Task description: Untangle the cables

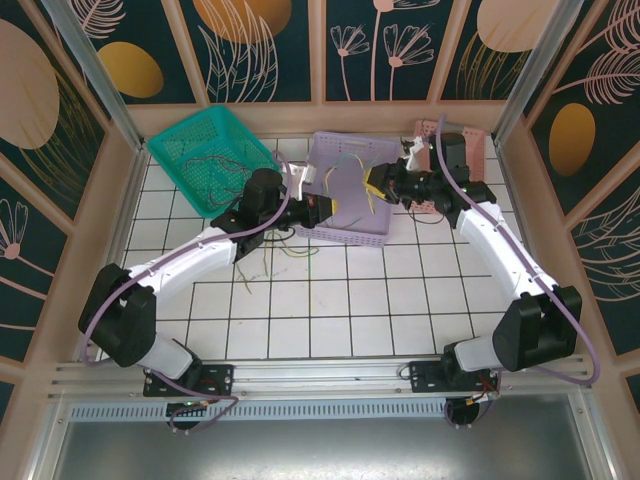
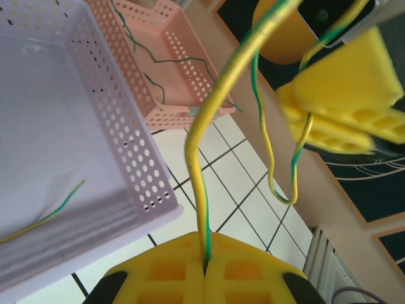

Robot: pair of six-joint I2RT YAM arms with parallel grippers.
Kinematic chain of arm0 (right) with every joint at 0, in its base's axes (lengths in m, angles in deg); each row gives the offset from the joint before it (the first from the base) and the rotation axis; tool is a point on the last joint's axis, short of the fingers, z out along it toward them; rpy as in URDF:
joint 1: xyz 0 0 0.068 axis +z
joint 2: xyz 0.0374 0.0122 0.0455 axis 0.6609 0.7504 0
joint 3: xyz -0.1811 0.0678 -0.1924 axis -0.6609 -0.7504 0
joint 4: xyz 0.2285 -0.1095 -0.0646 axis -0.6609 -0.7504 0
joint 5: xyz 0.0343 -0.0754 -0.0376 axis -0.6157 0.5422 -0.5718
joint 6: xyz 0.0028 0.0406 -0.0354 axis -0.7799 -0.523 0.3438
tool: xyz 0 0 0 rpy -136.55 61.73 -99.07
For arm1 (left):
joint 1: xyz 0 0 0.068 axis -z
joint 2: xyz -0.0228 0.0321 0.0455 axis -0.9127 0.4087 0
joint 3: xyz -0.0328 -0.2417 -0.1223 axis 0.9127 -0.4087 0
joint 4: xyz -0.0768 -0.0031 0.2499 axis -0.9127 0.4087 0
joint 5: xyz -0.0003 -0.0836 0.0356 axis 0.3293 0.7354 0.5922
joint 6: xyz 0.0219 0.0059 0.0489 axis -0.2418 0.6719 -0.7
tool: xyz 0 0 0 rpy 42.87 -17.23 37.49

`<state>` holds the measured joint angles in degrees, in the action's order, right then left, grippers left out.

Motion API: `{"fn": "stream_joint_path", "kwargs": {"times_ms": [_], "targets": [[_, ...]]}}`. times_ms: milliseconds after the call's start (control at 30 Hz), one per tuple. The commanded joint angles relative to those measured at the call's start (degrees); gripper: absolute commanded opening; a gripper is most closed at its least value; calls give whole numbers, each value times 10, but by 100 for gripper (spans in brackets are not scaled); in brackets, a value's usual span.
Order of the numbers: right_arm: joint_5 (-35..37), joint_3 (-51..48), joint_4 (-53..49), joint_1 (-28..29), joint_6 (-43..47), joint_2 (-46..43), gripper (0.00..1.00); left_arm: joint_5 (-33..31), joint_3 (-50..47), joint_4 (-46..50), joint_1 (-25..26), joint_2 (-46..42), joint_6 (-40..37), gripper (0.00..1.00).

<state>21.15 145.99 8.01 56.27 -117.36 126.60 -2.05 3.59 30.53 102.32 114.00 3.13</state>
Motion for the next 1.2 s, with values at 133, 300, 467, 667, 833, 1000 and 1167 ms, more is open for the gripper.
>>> {"fn": "stream_joint_path", "kwargs": {"times_ms": [133,300,467,667,833,1000,1167], "targets": [[-3,-9,23,-15,-15,-20,47,16,-7,-19,5,-17,-7,0],[25,-40,37,-29,-37,-46,50,21,-8,-23,5,-16,2,0],[24,-44,97,-48,-87,-58,53,30,-10,-9,5,-14,-2,0],[27,-14,62,-46,-75,-30,54,32,-8,-8,6,-13,-1,0],[37,-27,74,-31,-87,-22,53,31,-4,-8,6,-12,0,0],[43,-26,97,-29,-94,-4,37,32,-4,-8,9,-12,2,0],[55,-15,97,-27,-89,16,13,32,-4,-8,12,-11,2,0]]}}
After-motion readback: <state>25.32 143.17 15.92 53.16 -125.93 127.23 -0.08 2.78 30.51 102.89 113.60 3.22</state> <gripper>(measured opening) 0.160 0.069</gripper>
